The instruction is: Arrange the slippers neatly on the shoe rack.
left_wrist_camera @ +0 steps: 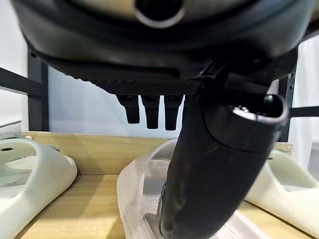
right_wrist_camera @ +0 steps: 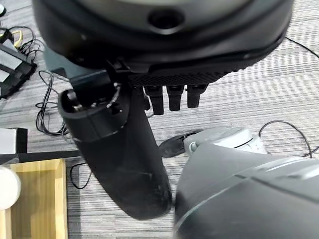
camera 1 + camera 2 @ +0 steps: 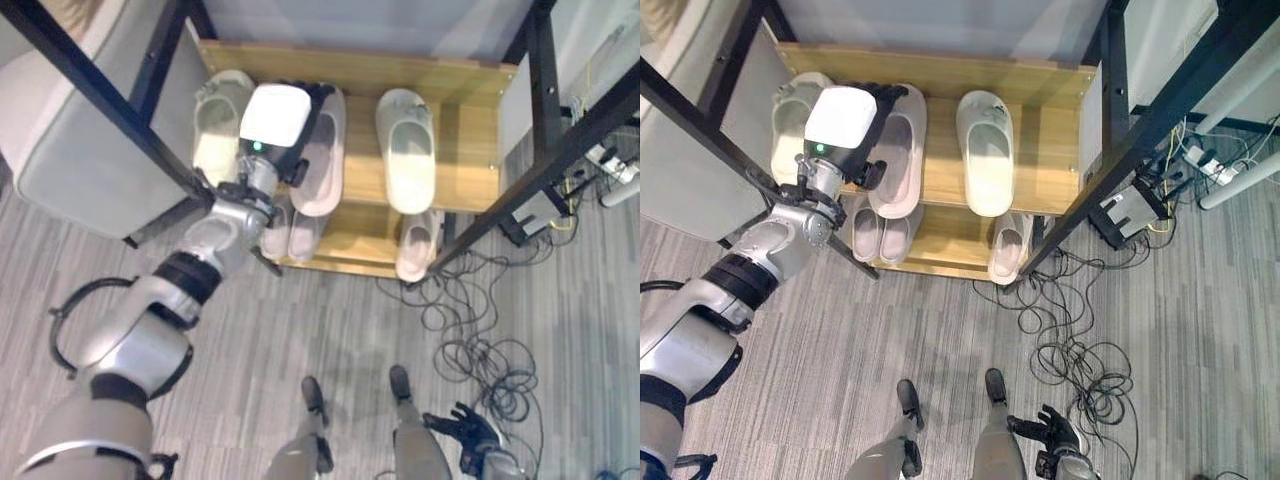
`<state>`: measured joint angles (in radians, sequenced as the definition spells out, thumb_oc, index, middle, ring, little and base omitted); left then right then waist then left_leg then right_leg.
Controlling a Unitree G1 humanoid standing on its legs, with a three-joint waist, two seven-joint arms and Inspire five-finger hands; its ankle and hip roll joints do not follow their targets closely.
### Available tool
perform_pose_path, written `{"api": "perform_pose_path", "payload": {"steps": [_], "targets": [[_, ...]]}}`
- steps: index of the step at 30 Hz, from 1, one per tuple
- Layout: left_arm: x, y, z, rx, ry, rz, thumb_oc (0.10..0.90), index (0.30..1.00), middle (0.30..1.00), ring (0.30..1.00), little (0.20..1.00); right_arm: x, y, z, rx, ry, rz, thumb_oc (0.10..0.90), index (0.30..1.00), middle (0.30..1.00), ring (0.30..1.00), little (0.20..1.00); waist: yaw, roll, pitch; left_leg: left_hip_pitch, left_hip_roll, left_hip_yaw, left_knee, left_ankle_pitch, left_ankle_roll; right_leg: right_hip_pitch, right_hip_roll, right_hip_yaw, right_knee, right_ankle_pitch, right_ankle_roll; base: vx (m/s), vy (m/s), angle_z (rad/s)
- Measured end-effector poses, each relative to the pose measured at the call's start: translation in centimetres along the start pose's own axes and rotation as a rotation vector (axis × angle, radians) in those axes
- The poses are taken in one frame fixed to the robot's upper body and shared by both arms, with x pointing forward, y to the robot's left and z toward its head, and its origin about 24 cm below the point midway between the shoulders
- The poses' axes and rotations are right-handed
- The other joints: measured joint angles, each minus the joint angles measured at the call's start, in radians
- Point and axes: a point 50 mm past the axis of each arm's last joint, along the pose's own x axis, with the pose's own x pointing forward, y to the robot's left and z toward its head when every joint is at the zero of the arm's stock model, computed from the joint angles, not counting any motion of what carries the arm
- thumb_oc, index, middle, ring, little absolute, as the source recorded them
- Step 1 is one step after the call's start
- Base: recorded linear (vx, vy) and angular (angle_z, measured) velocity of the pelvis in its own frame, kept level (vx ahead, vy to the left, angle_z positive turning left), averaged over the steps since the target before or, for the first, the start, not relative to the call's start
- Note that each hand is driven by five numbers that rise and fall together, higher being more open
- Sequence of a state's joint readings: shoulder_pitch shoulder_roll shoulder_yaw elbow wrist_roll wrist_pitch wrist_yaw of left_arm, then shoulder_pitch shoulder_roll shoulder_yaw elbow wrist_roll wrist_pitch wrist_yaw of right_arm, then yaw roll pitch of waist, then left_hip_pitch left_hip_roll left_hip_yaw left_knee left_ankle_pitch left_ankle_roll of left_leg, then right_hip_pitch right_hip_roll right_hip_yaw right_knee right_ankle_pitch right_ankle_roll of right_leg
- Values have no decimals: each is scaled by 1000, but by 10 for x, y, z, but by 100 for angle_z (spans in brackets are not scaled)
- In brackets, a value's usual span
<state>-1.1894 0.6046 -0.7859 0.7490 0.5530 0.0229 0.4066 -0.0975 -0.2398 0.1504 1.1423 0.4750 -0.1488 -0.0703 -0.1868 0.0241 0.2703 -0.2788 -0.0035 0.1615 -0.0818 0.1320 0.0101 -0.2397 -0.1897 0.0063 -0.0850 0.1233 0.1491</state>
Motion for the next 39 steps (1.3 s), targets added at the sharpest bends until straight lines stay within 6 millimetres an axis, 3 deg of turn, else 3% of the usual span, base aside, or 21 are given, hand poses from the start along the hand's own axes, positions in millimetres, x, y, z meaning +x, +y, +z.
{"api": "perform_pose_path", "payload": {"steps": [6,10,11,19,24,27,29,30,31,32,35,39], "targets": [[6,7,2,-22,7,37,800,900,900,900,900,0,1,1,-7,-11,4,800,900,900,900,900,0,-2,1,-5,2,0,0,-1,-2,-5,1,-2,0,0,0,11,-1,0],[17,15,-5,76,26,23,800,900,900,900,900,0,4,1,-27,-17,17,800,900,900,900,900,-3,-2,2,-33,1,0,0,2,0,-35,1,-1,0,8,2,0,0,0],[18,15,-7,111,24,12,400,300,300,300,300,0,4,0,-30,-15,17,800,900,900,900,900,-3,-3,3,-35,1,1,0,2,1,-37,1,0,0,9,2,4,-12,-4],[30,28,-15,312,16,26,400,300,300,300,300,2,10,12,-54,-57,47,800,900,900,900,900,-3,-15,9,-51,3,5,0,7,1,-55,3,-1,0,13,1,0,-2,-1],[33,41,-1,228,8,124,400,300,300,300,300,-2,17,17,-47,-129,89,800,900,900,900,900,-4,-23,11,-51,5,8,0,7,1,-56,5,-2,0,14,1,0,0,0],[14,48,22,56,-88,268,400,300,300,300,300,-7,18,13,-35,-151,101,800,900,900,900,900,-1,-31,14,-44,7,5,0,7,0,-47,5,-14,0,14,0,-2,-50,1],[-34,53,31,-141,-131,364,400,300,300,300,300,-10,16,17,-4,-176,93,800,900,900,900,900,5,-41,17,-21,9,7,0,1,-6,-28,6,-31,0,14,1,35,-98,-10],[-80,48,39,-257,-159,424,400,300,300,300,300,-11,12,16,18,-188,65,800,900,900,900,900,11,-42,18,12,14,4,0,-3,-7,4,11,-42,0,14,1,-7,-68,-10],[-93,42,49,-298,-201,411,400,300,300,300,300,-12,6,8,22,-163,34,800,900,900,900,900,31,-43,19,32,19,1,0,-6,-11,23,15,-48,0,13,0,67,-66,8],[-107,35,58,-309,-268,367,400,300,300,300,300,-12,-2,-1,10,-120,-11,800,900,900,900,900,82,-43,18,62,28,-10,0,-10,-17,59,23,-57,0,13,0,-18,-75,17],[-133,24,56,-367,-262,306,400,300,300,300,300,-11,-9,0,3,-108,-59,800,900,900,900,900,143,-48,13,95,24,-34,0,-25,-33,103,24,-85,-1,-14,-14,12,-71,25],[-161,-8,48,-460,-168,129,400,300,300,300,300,-9,-1,-1,-7,-102,-62,800,900,900,900,900,164,-43,3,132,20,-53,0,-18,-33,150,20,-98,0,-15,-16,-9,-15,15]]}}
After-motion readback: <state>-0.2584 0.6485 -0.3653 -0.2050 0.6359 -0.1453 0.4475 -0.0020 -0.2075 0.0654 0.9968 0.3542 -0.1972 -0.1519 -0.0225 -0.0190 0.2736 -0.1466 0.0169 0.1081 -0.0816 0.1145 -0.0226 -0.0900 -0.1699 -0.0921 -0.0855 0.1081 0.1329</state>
